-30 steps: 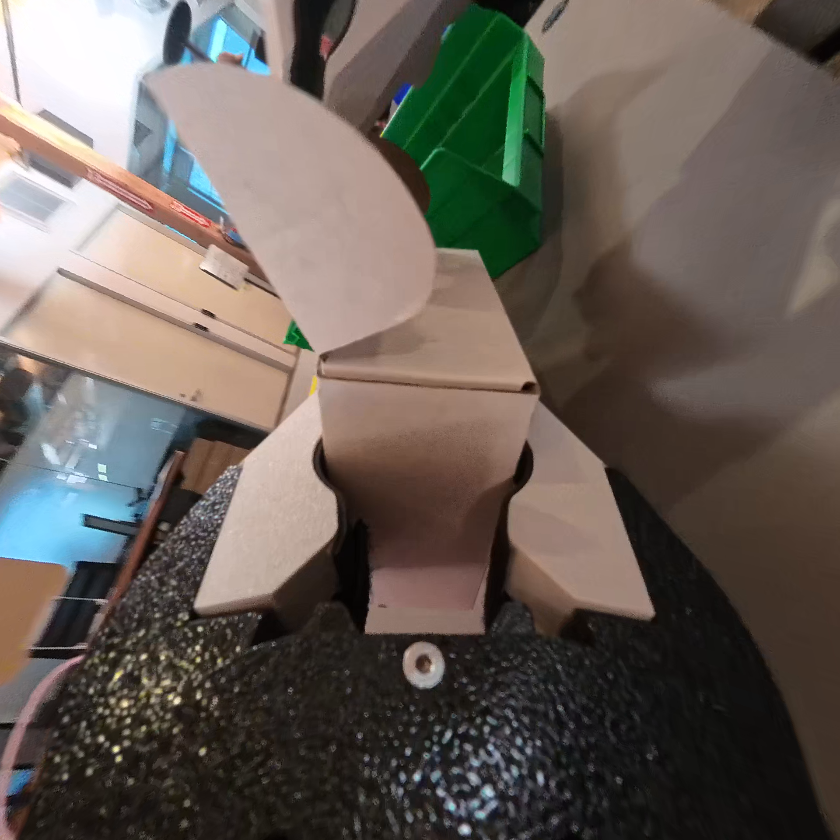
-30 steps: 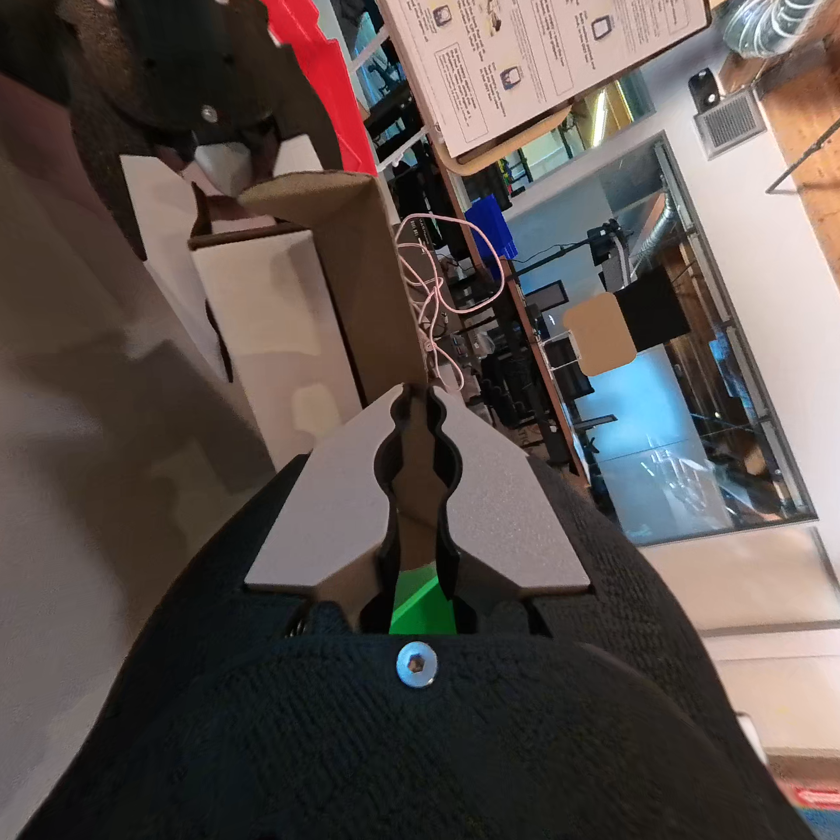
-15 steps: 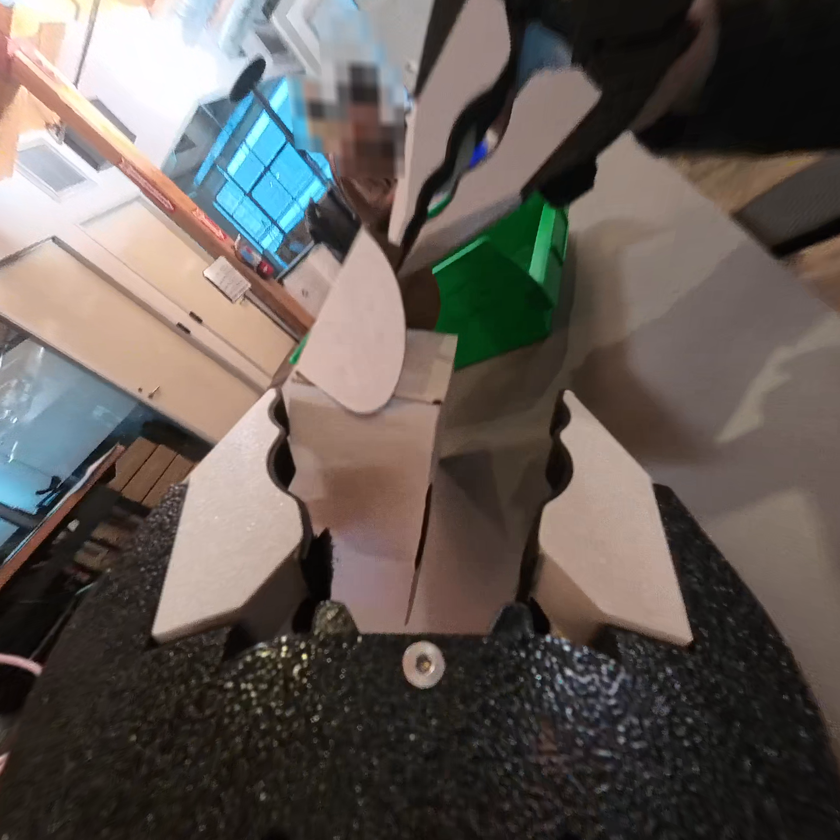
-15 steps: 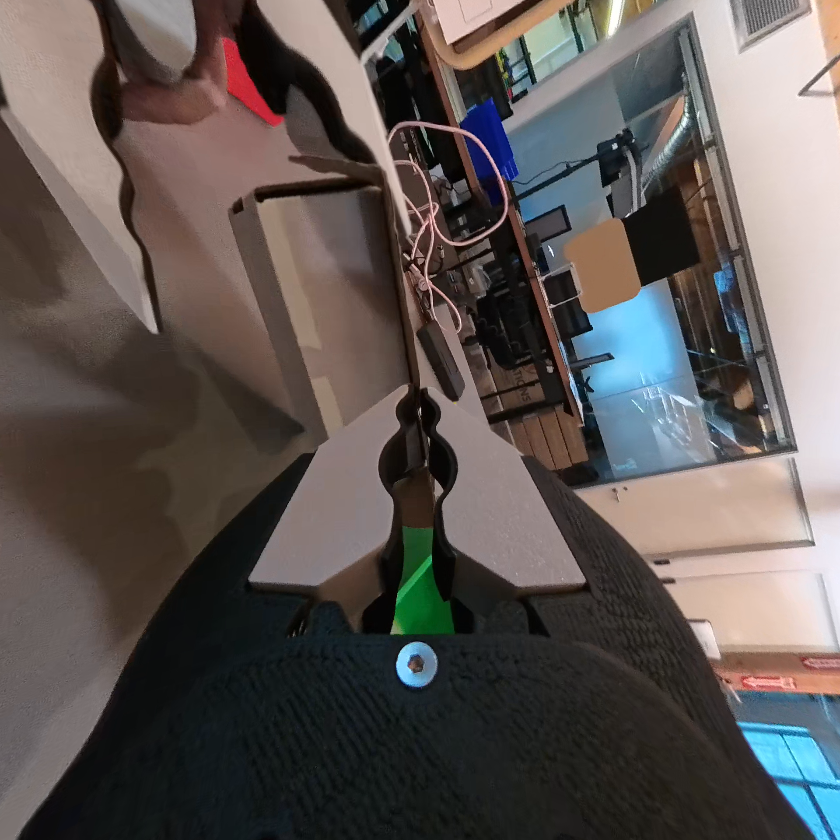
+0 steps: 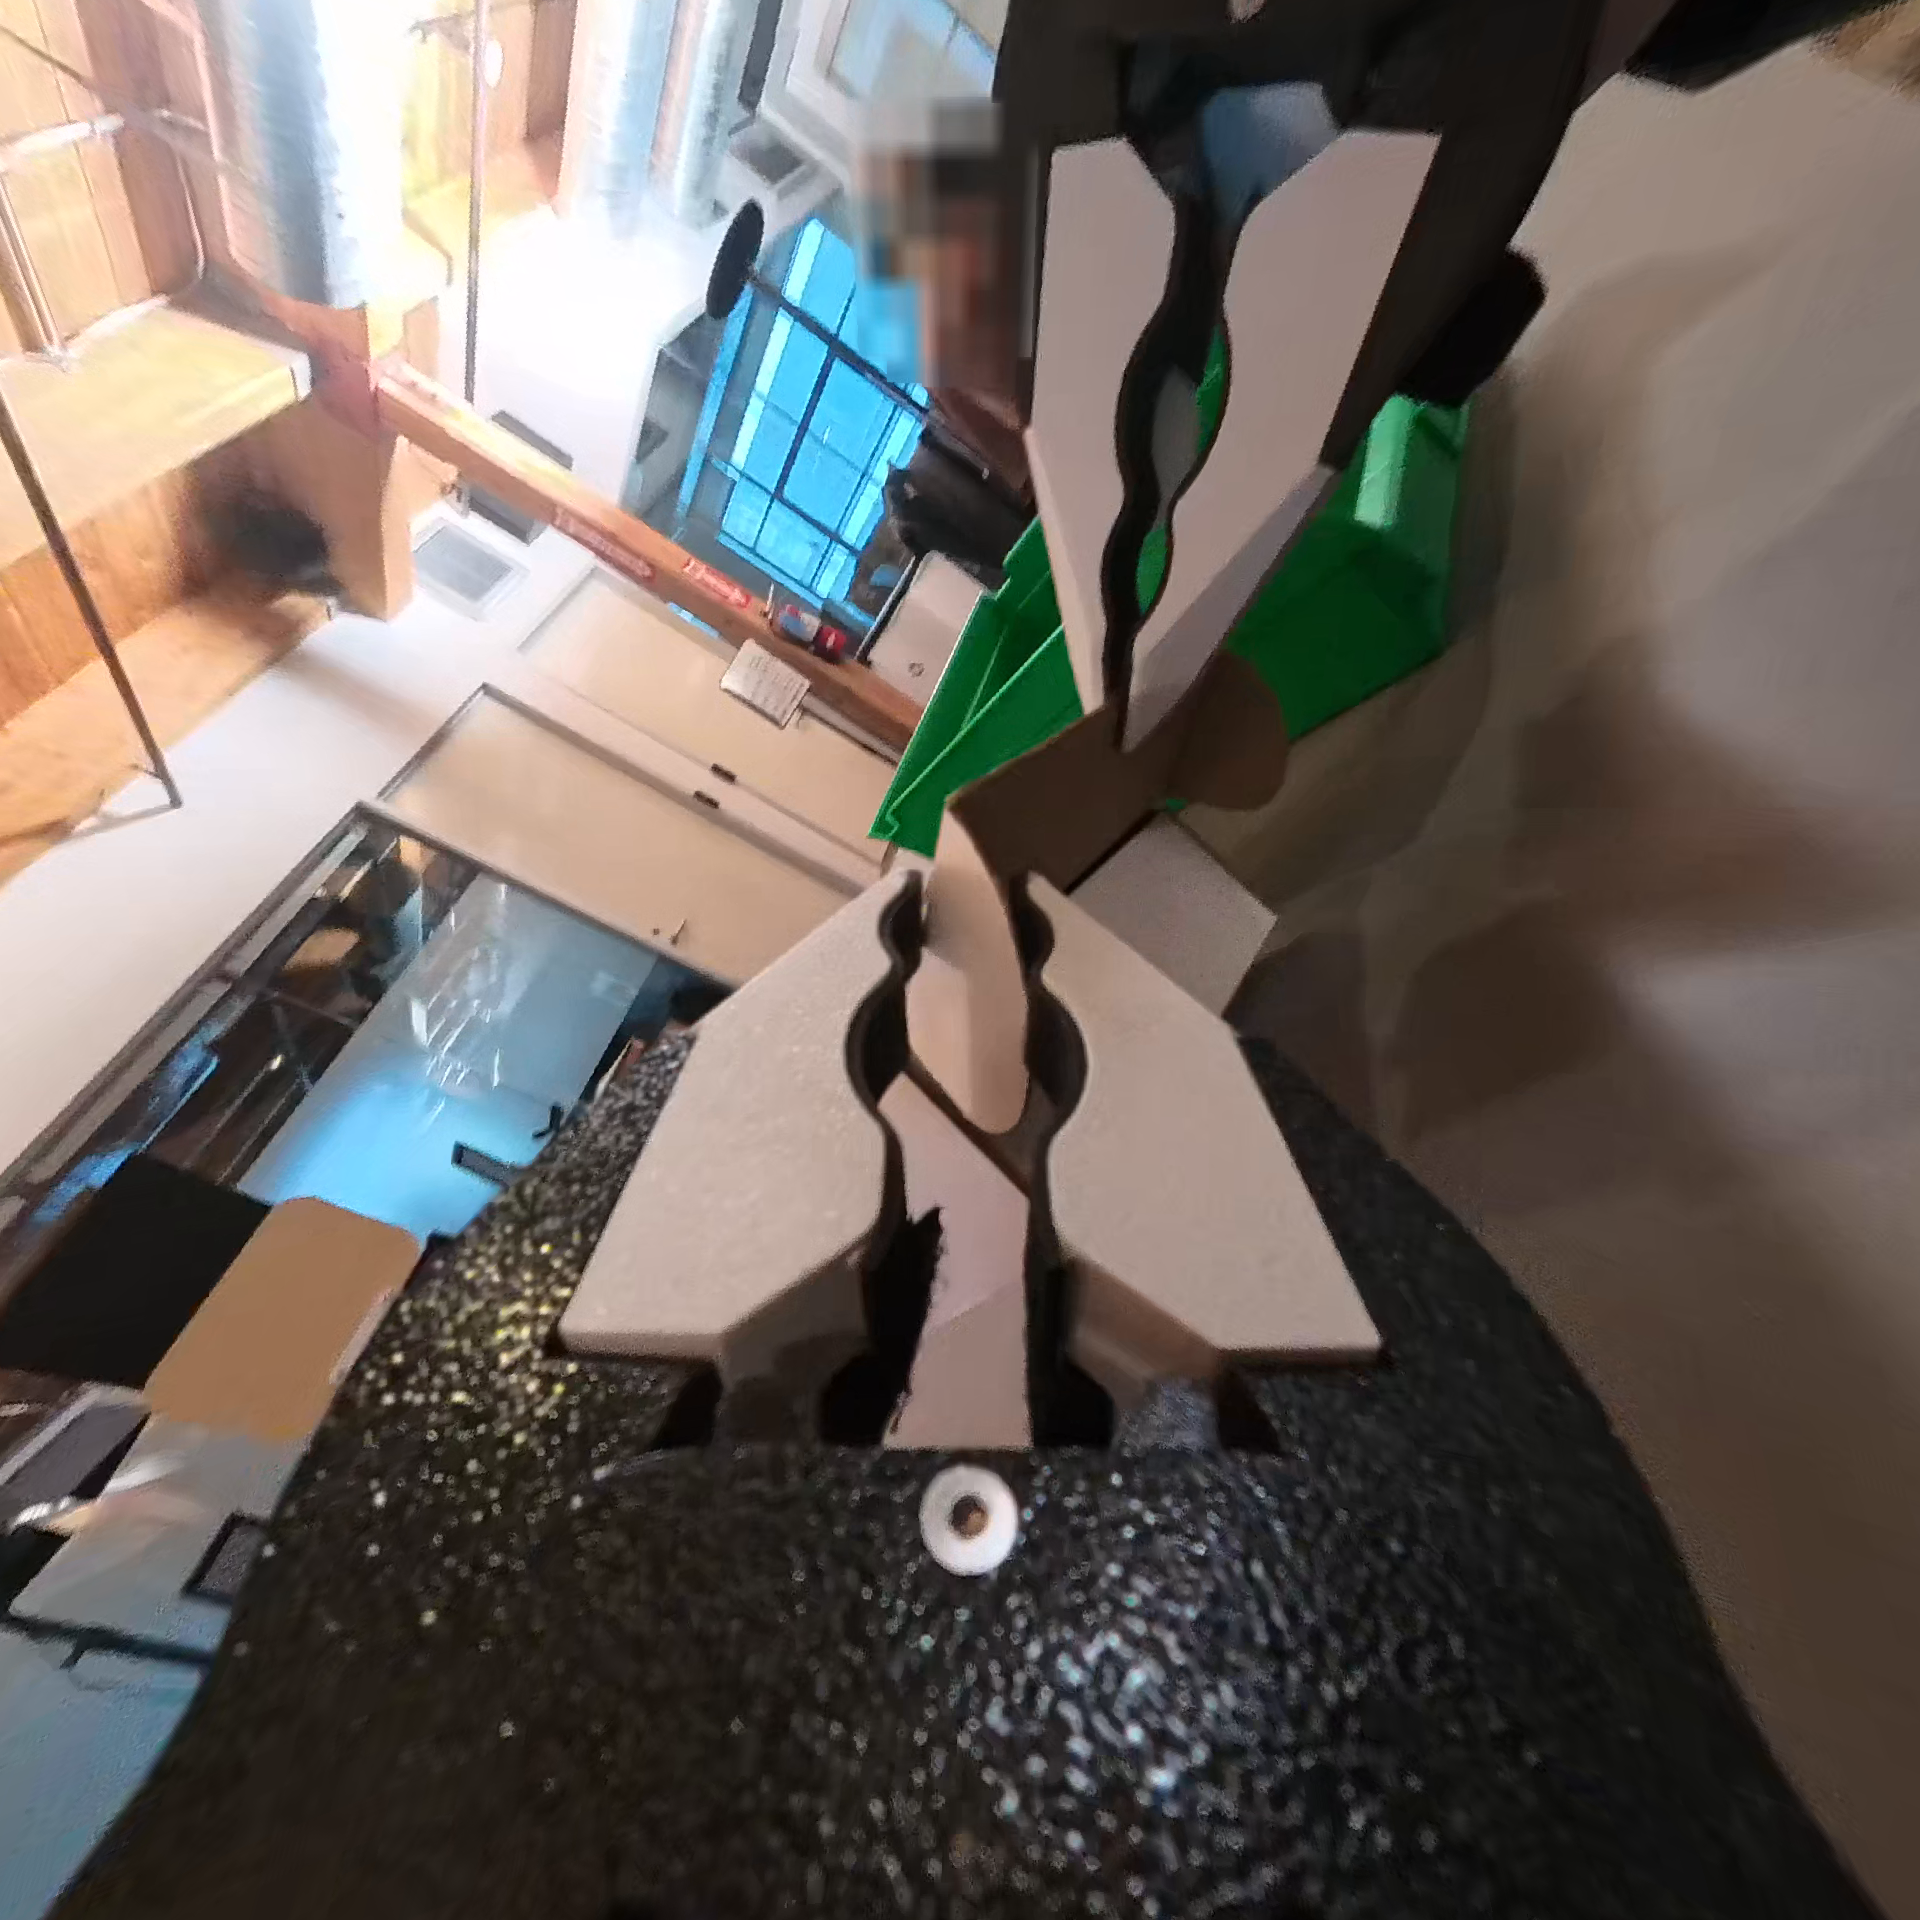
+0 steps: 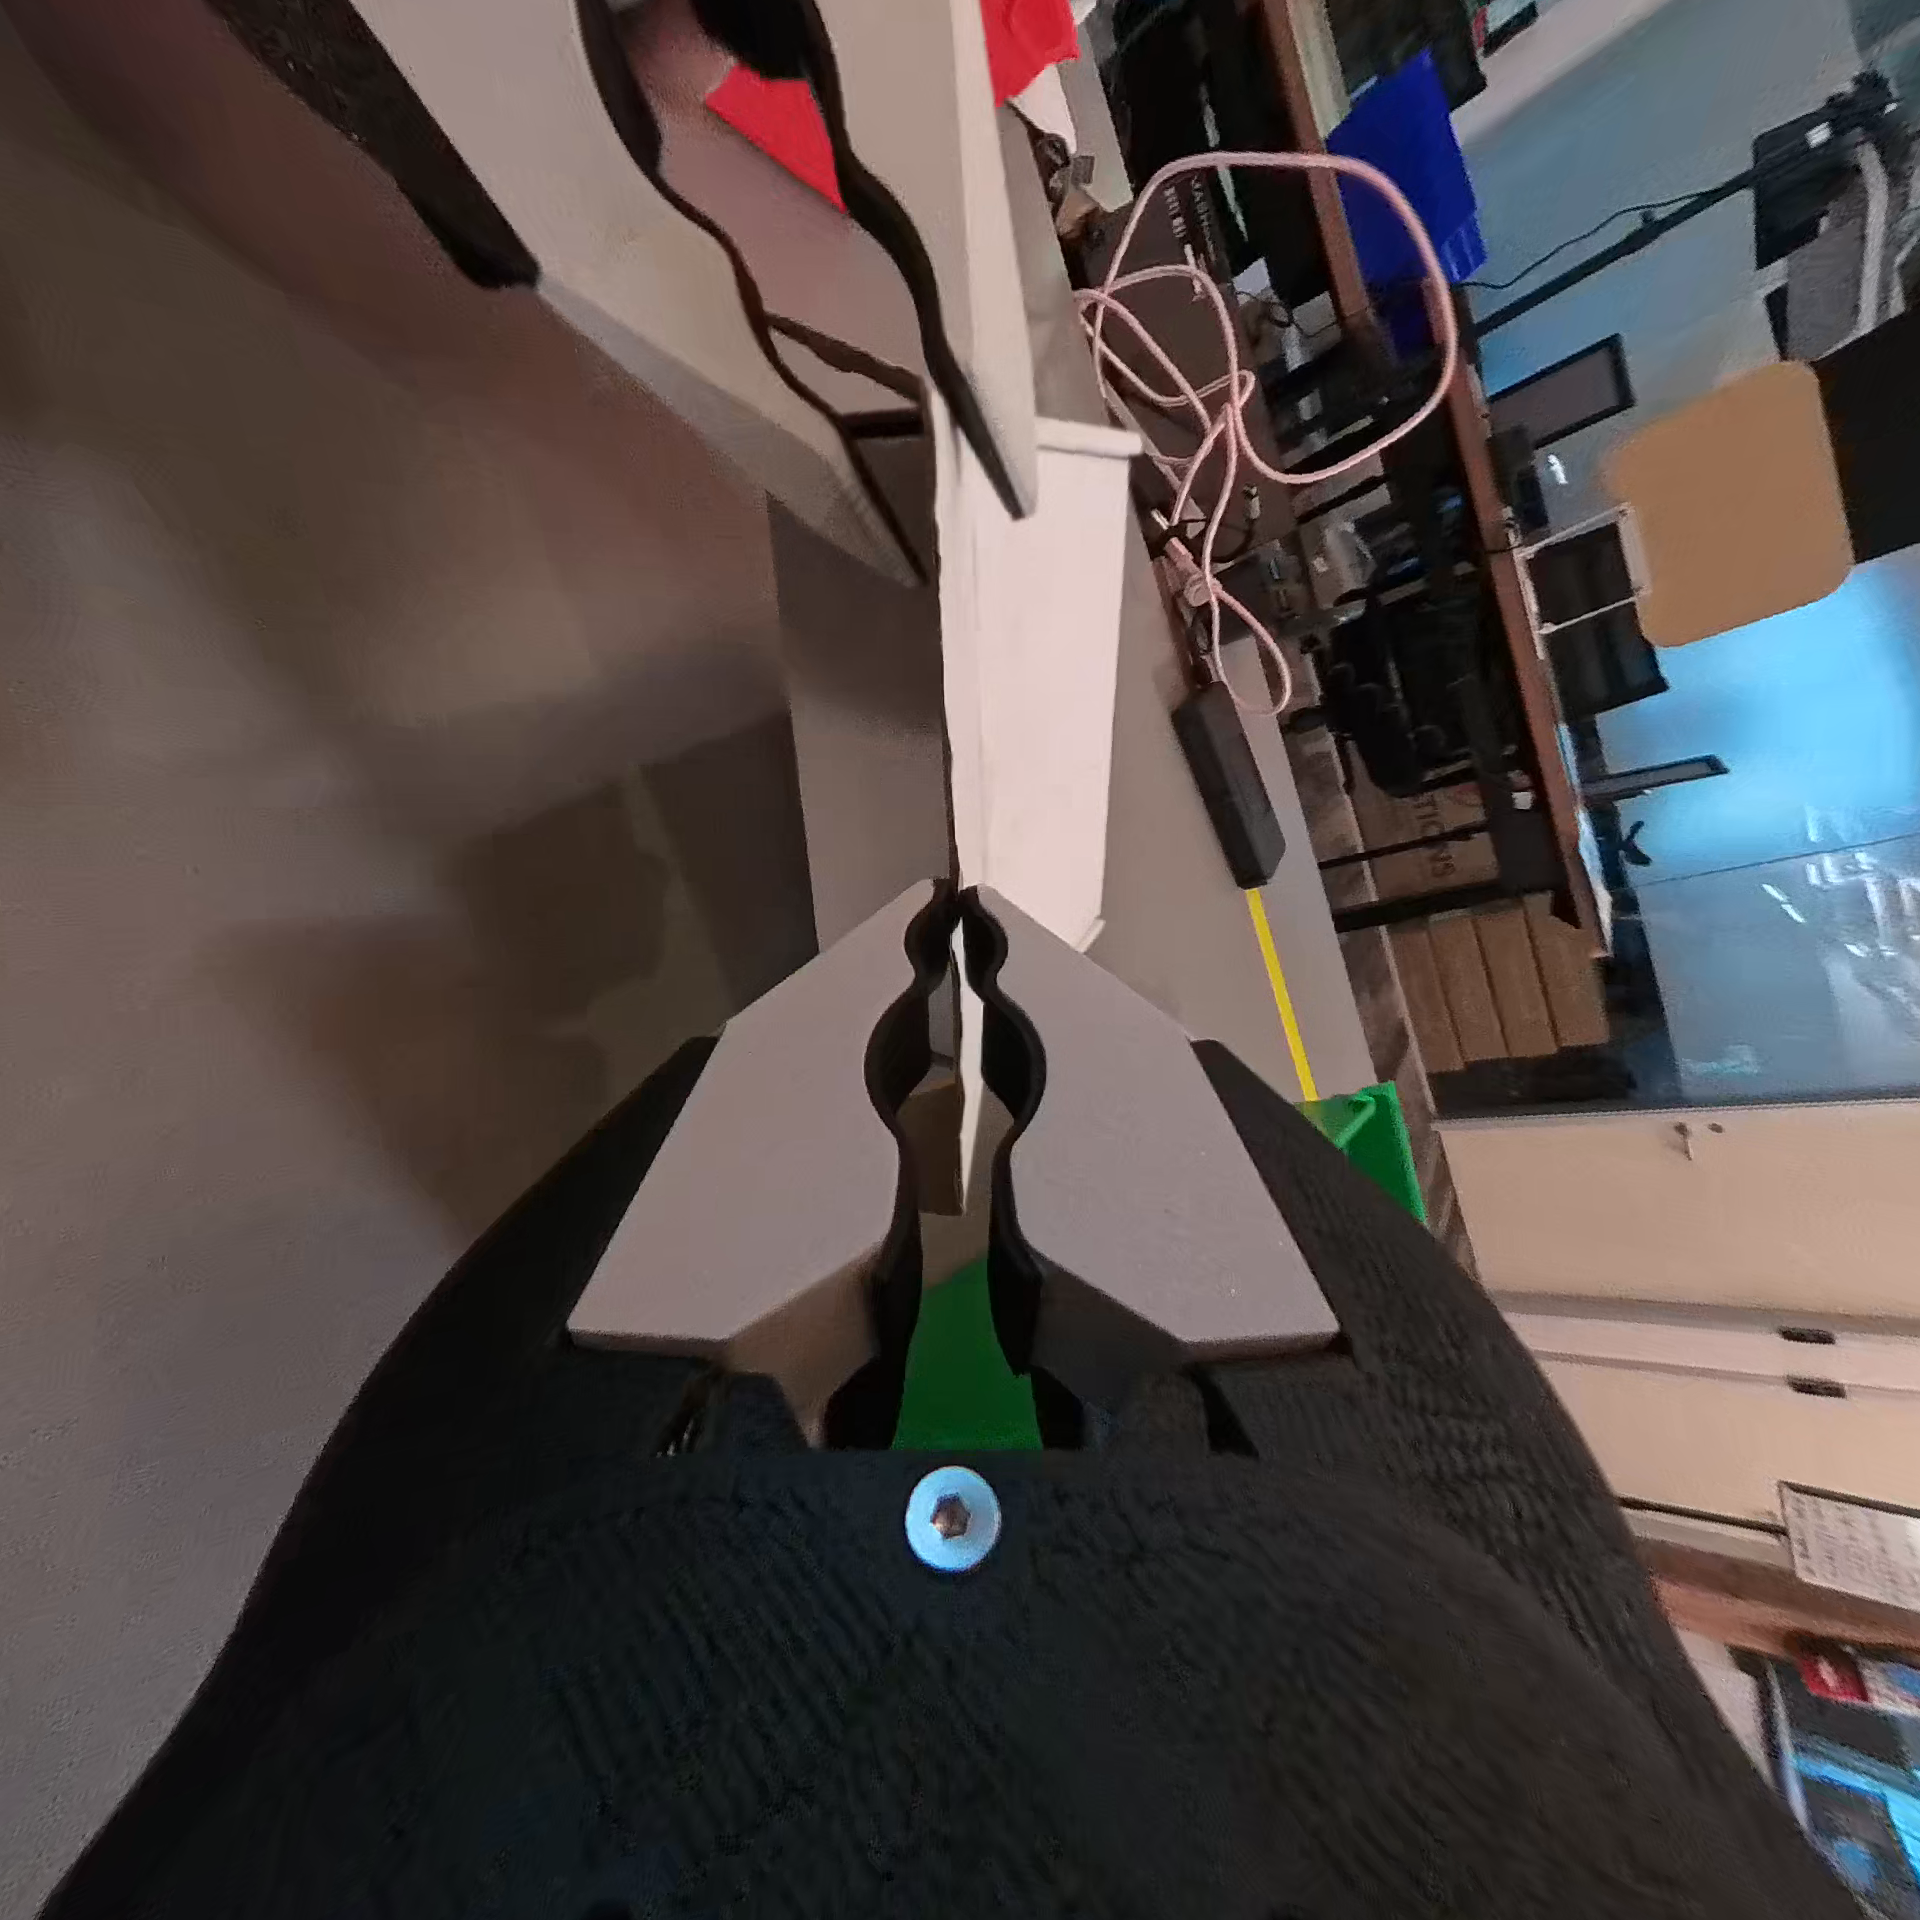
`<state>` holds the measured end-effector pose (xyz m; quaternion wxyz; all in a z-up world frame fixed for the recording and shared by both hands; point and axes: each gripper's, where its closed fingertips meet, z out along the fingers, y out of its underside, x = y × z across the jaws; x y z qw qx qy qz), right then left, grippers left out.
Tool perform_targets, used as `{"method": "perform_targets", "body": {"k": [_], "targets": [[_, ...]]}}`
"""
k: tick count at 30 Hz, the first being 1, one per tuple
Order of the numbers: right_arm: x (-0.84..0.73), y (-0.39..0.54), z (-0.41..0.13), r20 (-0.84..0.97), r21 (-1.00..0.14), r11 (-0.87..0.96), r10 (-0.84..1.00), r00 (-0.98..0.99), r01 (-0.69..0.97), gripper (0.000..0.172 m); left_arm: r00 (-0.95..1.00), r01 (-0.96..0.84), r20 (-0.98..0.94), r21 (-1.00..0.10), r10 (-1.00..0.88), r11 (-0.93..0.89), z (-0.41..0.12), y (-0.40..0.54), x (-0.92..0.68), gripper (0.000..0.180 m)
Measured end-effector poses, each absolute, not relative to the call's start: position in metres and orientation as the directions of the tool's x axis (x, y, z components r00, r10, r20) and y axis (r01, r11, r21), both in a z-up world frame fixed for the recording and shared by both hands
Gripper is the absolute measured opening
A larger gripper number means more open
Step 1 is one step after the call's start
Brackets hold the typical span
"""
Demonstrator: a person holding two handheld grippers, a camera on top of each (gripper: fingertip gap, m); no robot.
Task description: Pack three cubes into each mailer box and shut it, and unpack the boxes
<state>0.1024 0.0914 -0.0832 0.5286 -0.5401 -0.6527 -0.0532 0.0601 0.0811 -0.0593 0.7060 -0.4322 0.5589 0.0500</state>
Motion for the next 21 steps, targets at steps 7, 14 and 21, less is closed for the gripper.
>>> {"method": "perform_targets", "body": {"k": [7,14,21], "targets": [[0.086,0.061,-0.037,0.874,-0.466,0.686,0.454,0.172,0.559,0.015,0.518,-0.591,-0.733,-0.679,-0.441,0.436,-0.057,0.108,0.04,0.0],[0.07,0.081,-0.098,0.833,-0.43,0.584,0.551,0.052,0.688,0.057,0.527,-0.495,-0.626,-0.776,-0.574,0.391,-0.058,0.102,0.043,0.0],[0.067,0.093,-0.119,0.87,-0.339,0.583,0.493,0.01,0.739,0.065,0.51,-0.404,-0.554,-0.829,-0.658,0.386,-0.052,0.093,0.047,0.0]]}}
